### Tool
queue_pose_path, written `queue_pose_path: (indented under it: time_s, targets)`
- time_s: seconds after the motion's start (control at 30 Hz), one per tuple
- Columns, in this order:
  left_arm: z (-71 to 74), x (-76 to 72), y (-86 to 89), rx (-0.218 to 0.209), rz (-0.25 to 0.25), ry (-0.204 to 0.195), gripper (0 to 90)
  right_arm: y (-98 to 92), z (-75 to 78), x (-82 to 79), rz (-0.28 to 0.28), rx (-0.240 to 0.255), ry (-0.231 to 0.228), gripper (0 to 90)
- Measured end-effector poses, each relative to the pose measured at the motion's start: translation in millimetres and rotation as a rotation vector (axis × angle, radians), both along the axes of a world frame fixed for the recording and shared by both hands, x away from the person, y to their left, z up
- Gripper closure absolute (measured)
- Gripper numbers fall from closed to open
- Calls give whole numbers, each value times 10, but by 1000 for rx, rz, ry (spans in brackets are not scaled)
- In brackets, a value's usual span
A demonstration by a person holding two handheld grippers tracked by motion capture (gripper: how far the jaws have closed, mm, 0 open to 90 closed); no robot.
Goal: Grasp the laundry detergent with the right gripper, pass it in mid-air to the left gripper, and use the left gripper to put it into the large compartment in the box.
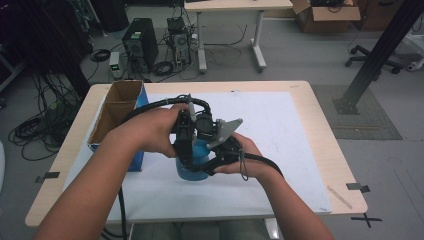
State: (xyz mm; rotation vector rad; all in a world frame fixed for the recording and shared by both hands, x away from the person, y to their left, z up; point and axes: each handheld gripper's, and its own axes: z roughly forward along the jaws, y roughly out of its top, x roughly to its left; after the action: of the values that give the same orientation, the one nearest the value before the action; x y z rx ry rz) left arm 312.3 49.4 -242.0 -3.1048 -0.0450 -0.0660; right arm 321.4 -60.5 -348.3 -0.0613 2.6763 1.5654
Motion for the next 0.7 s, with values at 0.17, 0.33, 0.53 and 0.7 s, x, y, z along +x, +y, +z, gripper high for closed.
queue_pose_path:
  time_s: [0.17,0.33,0.53,0.7]
  targets:
    - [7,-27,-15,17,-4,-22,386,1,3,-17,2,4,17,455]
    - [17,-39,-30,22,-4,-30,390,-5,14,-20,3,7,14,455]
    - [-3,-60,-38,1,22,-24,395,-12,16,-29,0,5,5,455]
    - [4,-48,-45,16,10,-20,397,-25,10,-35,-2,10,10,454]
